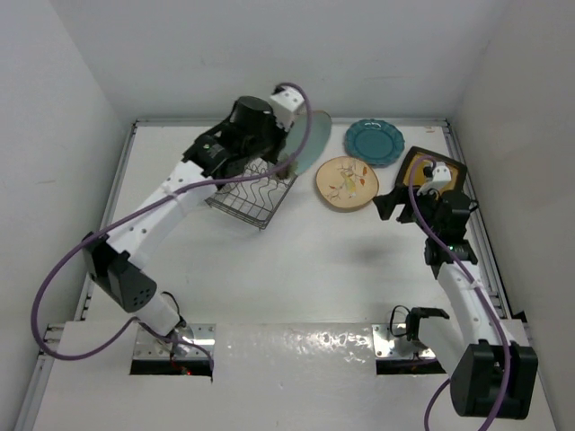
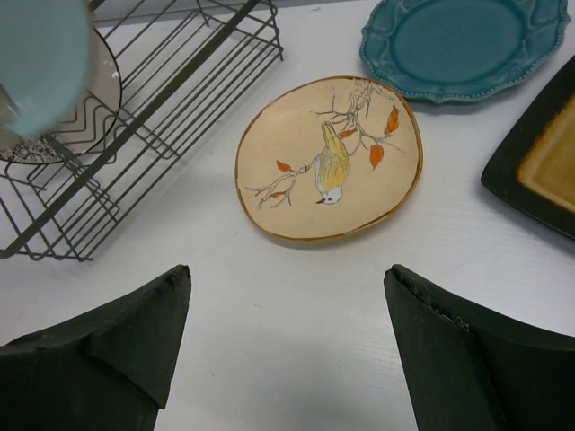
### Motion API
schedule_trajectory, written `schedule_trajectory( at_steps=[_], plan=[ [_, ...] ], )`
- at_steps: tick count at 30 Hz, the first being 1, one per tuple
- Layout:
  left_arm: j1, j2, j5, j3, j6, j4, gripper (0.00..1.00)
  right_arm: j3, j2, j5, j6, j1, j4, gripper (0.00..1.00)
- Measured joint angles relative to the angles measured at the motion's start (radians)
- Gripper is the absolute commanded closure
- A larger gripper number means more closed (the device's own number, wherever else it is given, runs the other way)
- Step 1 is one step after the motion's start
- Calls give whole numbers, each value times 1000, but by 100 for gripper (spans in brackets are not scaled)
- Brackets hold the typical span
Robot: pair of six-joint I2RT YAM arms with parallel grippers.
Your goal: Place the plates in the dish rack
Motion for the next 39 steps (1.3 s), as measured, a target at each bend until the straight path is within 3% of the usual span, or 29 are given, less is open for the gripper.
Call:
schedule_trajectory(
  at_steps=[8,12,18,39],
  plan=[
    [195,-109,-215,-43,-2,75,100,-50,13,19,10,0,8,14],
    [224,-122,-294,-132,22,102,100,-55,18,26,5,0,0,14],
    [222,-122,-295,-241,47,108,100,-60,13,35,-21,0,-10,14],
    [288,-98,-259,-339,75,243,100,-75,9,37,-44,0,-42,14]
  ],
)
